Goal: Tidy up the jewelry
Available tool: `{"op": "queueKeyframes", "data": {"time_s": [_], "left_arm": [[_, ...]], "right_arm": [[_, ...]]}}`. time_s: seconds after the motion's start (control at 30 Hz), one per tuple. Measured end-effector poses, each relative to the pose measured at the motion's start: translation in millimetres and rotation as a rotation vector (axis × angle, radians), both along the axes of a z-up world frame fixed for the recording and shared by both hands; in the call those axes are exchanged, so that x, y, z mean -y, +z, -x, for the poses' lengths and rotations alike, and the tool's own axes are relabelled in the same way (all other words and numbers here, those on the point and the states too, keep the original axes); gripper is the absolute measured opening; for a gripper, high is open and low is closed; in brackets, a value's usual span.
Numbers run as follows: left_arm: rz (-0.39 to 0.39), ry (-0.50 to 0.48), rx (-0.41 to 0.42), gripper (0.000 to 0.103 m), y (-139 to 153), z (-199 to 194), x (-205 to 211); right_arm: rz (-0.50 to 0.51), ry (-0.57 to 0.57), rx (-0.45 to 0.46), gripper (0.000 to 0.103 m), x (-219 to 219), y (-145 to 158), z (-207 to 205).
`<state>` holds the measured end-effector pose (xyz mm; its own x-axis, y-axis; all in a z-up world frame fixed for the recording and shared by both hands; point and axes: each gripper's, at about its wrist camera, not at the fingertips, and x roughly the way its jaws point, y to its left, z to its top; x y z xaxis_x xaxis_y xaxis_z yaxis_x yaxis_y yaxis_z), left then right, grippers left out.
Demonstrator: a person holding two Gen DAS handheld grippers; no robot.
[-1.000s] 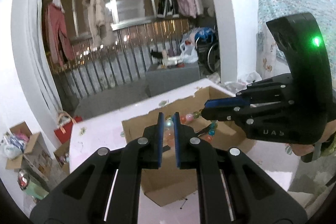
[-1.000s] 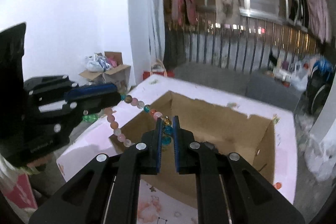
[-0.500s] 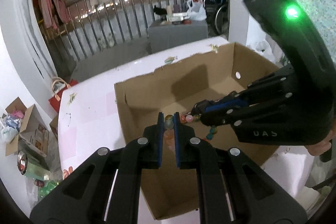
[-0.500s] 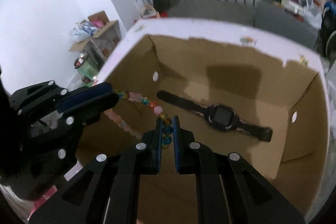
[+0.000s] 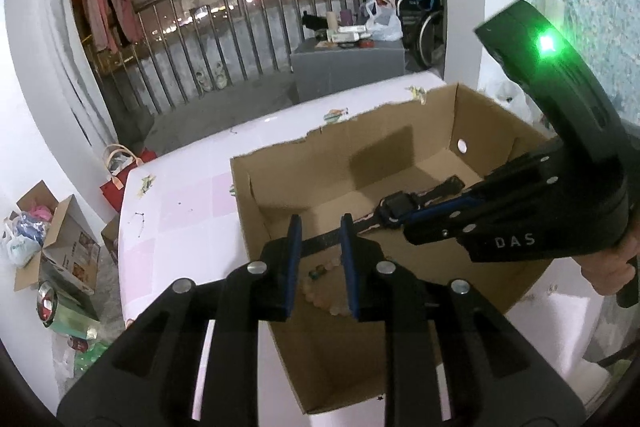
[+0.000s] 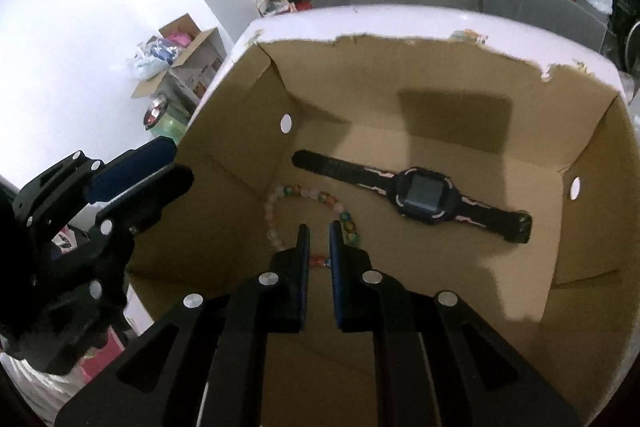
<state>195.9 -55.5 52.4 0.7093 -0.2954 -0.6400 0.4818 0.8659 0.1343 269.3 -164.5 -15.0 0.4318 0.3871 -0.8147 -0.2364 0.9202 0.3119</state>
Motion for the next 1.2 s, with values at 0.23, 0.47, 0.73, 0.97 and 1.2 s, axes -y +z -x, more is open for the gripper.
{"op": "queueKeyframes", "data": {"time_s": [0.23,0.47,0.73,0.97,1.2], "left_arm": [[0.063,0.005,0.048,0.027,17.2,22.5,-9.6],[0.151,-0.002,0.102,0.030,33.9,65.4,-29.1],[0.249,-0.033,0.125,0.030,36.6,119.1,-45.6],[0.258,-0.116,0.090,0.032,10.1,152.3,-39.7],[0.194,-0.161,0.041,0.032,-35.5,162.5,-23.0]], "right_arm": [[0.004,-0.018,0.144,0.012,16.4,32.2,29.4],[0.069,-0.013,0.332,0.027,26.5,58.9,82.4],[0.144,-0.023,0.554,0.038,38.4,77.1,158.5],[0.136,-0.051,0.598,0.038,61.7,61.2,205.9],[0.126,-0.095,0.551,0.038,81.4,28.3,233.1]]}}
